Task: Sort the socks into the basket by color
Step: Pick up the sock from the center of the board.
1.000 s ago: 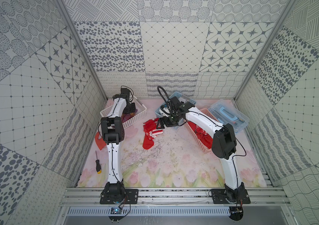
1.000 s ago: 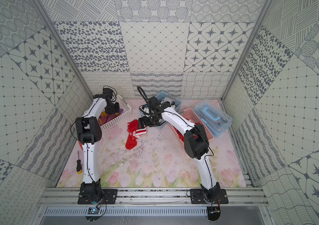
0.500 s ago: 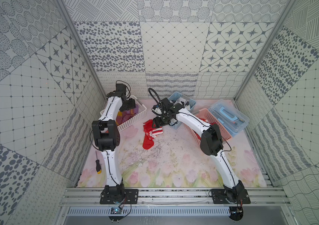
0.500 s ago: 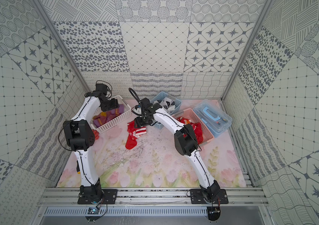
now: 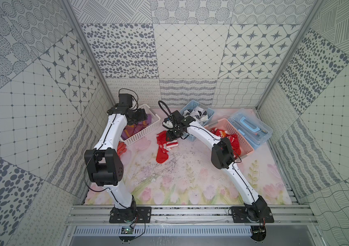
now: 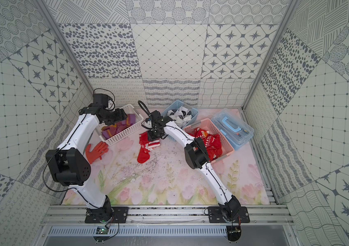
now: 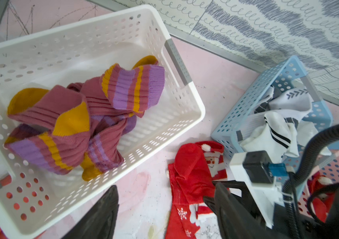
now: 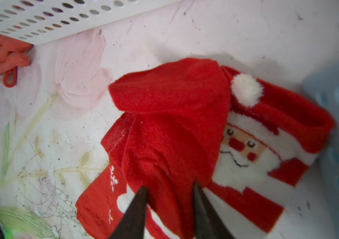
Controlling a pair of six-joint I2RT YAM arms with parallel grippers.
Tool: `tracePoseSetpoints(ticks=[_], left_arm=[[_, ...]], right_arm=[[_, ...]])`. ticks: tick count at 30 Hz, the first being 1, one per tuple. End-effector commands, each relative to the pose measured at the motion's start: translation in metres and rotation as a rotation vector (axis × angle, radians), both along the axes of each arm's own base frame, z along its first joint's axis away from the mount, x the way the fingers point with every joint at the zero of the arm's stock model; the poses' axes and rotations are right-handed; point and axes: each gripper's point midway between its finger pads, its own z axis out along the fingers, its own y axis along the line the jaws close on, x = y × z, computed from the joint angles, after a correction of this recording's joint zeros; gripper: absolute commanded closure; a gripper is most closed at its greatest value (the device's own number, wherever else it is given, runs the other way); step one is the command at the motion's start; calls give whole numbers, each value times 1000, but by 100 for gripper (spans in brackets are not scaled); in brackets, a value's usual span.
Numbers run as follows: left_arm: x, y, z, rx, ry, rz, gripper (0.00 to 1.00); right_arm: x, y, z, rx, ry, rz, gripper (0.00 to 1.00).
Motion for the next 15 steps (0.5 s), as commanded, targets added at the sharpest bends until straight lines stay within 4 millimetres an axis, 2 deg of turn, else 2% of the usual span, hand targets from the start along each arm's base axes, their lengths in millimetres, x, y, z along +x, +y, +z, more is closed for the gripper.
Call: tracePoseSetpoints(ticks=[1, 3, 5, 8, 11, 15], left_arm=[[-13, -10, 19, -46, -67, 0, 28], [-19, -13, 21, -41, -67, -7, 28], [-23, -18, 22, -23, -68, -24, 29], [-30, -31, 21, 8, -65, -60, 29], [-36, -44, 18, 35, -60, -91, 29], [-47, -54, 14, 32, -59, -111, 28]], right_arm=[[-3, 7, 5, 6, -32, 30, 82], [-2, 6, 13, 8, -46, 30, 88], [-2, 6, 23, 16, -67, 32, 100], [-3, 5, 45, 40, -96, 40, 100], [-6, 3, 76, 74, -129, 43, 100], [-19, 1, 115, 148, -151, 64, 100]])
